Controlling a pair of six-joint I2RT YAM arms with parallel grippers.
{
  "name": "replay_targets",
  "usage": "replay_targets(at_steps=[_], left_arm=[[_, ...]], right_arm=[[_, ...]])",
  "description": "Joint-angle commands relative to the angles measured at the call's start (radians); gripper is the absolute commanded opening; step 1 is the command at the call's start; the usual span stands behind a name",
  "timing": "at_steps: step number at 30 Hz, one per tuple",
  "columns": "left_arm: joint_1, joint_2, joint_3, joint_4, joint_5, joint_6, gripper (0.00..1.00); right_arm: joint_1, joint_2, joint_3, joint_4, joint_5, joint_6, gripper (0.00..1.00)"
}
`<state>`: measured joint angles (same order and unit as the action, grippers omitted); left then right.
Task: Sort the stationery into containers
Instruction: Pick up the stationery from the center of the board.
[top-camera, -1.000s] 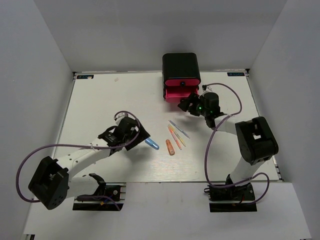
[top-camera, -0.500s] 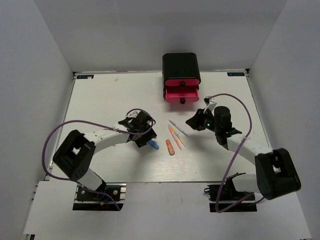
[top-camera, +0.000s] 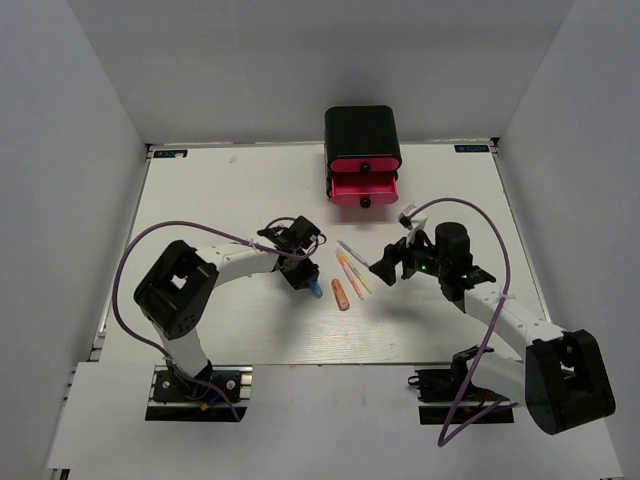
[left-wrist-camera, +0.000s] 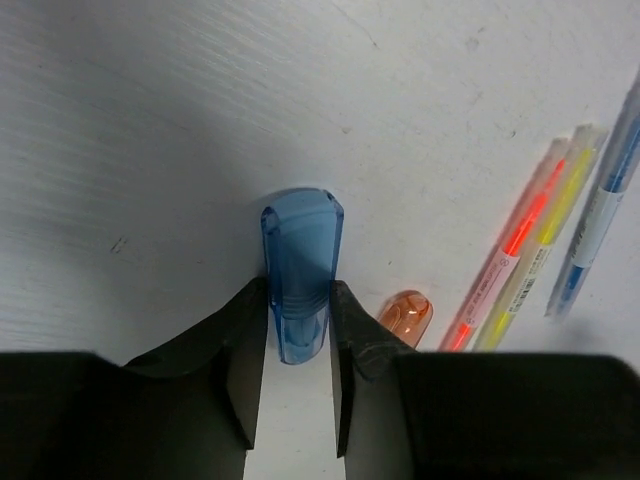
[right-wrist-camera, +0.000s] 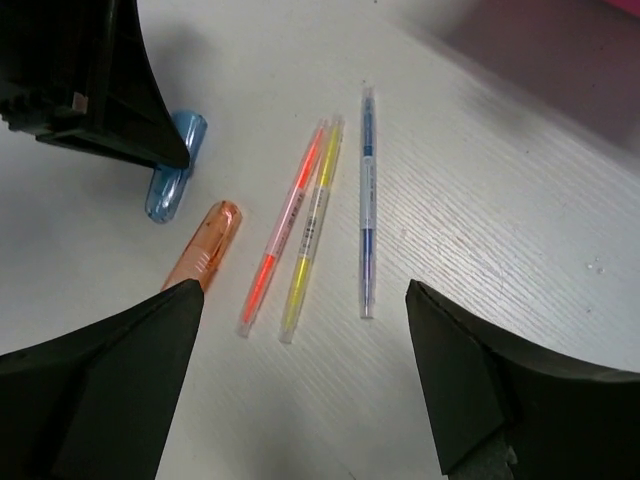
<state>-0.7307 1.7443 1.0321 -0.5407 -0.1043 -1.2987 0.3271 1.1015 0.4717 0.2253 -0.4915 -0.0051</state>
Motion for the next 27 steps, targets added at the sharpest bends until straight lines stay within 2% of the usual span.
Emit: replay_targets(at_steps=[1, 2, 5, 6, 9, 13, 17, 19, 21, 27], left_arm=[[-0.009, 0.034, -0.003, -0.036, 0.014, 0.015, 0.36], [-0.009, 0.034, 0.006, -0.036, 0.014, 0.033, 0.3], [-0.009, 0.021, 0.04, -0.013, 0.014, 0.071, 0.24], [-0.009, 0.021, 0.049, -0.013, 0.003, 0.084, 0.21], [-0.009, -0.006, 0.121, -0.013, -0.023, 0.134, 0.19], [-0.009, -0.006, 0.239, -0.073, -0.052, 0.19, 0.19], [0.001, 0.004, 0.22, -0.097, -0.052, 0.2, 0.19], [0.001, 0.004, 0.189, -0.073, -0.041, 0.2, 0.15], [0.001, -0.009, 0.175, -0.048, -0.041, 0.2, 0.15], [0.001, -0.034, 0.221, -0.011, -0.041, 0.22, 0.14]], right_arm=[[-0.01, 0.002, 0.045, -0.093, -0.057, -0.133, 0.87], [-0.007, -0.015, 0.036, -0.08, -0.082, -0.16, 0.81], [-0.006, -0.091, -0.024, -0.004, -0.098, -0.176, 0.68], [-0.007, -0.1, -0.031, 0.002, -0.099, -0.174, 0.59], [-0.008, -0.124, -0.038, -0.014, -0.101, -0.177, 0.5], [-0.005, -0.178, -0.079, 0.008, -0.088, -0.165, 0.5], [-0.006, -0.192, -0.085, 0.006, -0.081, -0.157, 0.52], [-0.005, -0.195, -0.09, 0.008, -0.071, -0.154, 0.52], [-0.005, -0.193, -0.093, 0.008, -0.067, -0.157, 0.52], [-0.006, -0.193, -0.097, 0.016, -0.074, -0.154, 0.52]])
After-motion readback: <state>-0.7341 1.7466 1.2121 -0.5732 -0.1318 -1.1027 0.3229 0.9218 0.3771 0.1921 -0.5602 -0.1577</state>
